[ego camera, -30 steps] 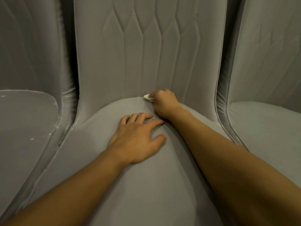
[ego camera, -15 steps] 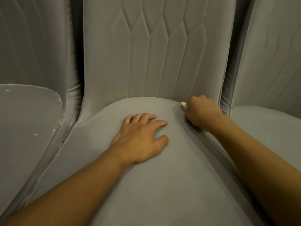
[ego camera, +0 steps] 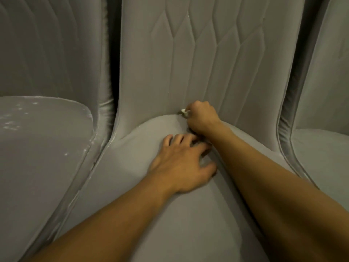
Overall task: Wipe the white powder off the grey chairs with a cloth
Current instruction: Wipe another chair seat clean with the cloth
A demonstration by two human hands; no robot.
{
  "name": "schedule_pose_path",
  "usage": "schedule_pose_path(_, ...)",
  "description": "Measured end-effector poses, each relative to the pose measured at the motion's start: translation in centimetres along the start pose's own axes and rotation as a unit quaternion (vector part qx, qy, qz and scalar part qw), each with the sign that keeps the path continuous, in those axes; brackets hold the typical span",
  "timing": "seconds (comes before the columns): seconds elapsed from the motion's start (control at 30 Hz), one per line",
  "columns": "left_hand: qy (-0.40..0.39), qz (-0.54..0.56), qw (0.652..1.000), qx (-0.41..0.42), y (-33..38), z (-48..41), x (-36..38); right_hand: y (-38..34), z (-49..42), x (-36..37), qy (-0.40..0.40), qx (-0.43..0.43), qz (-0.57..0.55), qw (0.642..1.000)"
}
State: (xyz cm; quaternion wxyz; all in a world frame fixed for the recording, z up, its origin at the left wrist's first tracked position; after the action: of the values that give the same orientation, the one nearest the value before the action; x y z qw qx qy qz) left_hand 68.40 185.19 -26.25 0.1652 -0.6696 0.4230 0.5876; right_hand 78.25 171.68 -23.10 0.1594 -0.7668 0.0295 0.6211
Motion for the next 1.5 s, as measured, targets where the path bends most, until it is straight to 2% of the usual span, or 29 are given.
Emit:
schedule_pose_path(0.1,-0.001,-0.007,1.000,0.001,-0.1,-0.1,0.0,-2.5,0.6,0.2,-0.058,-0.127,-0.061,0.988)
schedule_pose_path(0.17,-0.004,-0.001,1.000,0.004,-0.1,0.0,0.0,-2.5,1.0,-0.2,-0.096,-0.176,-0.095,0.975)
schedule_pose_path(0.23,0.001,0.010,1.000,0.004,-0.2,0.2,0.0,-0.5,0.4,-0.7,-0.064,-0.158,-0.069,0.983)
schedule_pose_path(0.33,0.005,0.024,1.000,0.000,-0.1,0.2,0.0,3.5,-0.5,-1.0,0.023,-0.016,-0.008,1.000)
schedule_pose_path(0.4,0.005,0.027,1.000,0.001,-0.1,0.1,0.1,3.6,-0.4,-0.6,0.020,0.006,0.002,1.000)
schedule_pose_path(0.47,0.005,0.027,1.000,0.006,-0.2,0.0,0.1,2.1,-0.2,-0.3,0.001,-0.017,-0.003,1.000)
schedule_pose_path(0.57,0.004,0.014,1.000,0.009,0.0,0.0,-0.1,-1.5,-0.2,-0.3,-0.041,-0.078,-0.073,0.993)
schedule_pose_path(0.7,-0.017,-0.017,1.000,0.007,-0.1,0.1,-0.3,-6.8,1.2,-0.6,-0.152,-0.208,-0.146,0.955)
schedule_pose_path(0.77,-0.012,-0.008,1.000,0.010,0.1,0.3,-0.2,-5.9,1.3,-1.5,-0.175,-0.201,-0.164,0.950)
schedule_pose_path(0.83,-0.007,0.008,1.000,0.007,0.1,0.1,-0.1,-3.0,0.5,-2.1,-0.095,-0.154,-0.136,0.974)
schedule_pose_path(0.9,-0.003,0.019,1.000,0.000,0.0,0.1,-0.1,-0.3,-0.3,-1.7,-0.005,-0.071,-0.082,0.994)
schedule_pose_path(0.97,0.002,0.008,1.000,0.004,0.1,0.0,-0.1,0.3,-0.1,-0.4,-0.014,-0.034,-0.048,0.998)
schedule_pose_path(1.03,0.003,-0.002,1.000,0.006,0.2,0.1,-0.3,-1.1,0.3,0.4,-0.043,-0.072,-0.040,0.996)
schedule_pose_path(1.13,-0.032,-0.028,0.999,-0.003,0.5,0.2,-0.3,-5.3,1.5,0.2,-0.095,-0.176,-0.097,0.975)
schedule_pose_path(1.2,-0.060,-0.033,0.997,-0.043,0.3,0.5,-0.5,-7.8,2.8,0.0,-0.143,-0.240,-0.105,0.954)
schedule_pose_path(1.27,-0.075,-0.014,0.995,-0.067,0.1,0.7,-0.6,-8.2,3.6,0.0,-0.158,-0.265,-0.100,0.946)
schedule_pose_path(1.37,-0.029,-0.021,0.999,0.007,0.3,0.5,-0.3,-5.3,3.0,-0.5,-0.137,-0.237,-0.084,0.958)
schedule_pose_path(1.5,-0.008,-0.005,1.000,0.017,-0.2,0.3,0.1,3.9,2.0,-2.5,-0.064,-0.092,0.006,0.994)
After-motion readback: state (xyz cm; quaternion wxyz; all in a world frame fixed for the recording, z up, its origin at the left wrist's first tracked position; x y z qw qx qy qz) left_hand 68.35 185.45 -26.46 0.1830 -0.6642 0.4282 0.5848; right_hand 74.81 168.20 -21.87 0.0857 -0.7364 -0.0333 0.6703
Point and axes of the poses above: each hand's wrist, its own z-axis away from the middle knuckle, its own x-axis out of the palm, y = z × x, the point moved 2 cm from there along -z, towards the middle knuckle, and after that the axes turned 7 degrees about x, right-handed, at the moved point
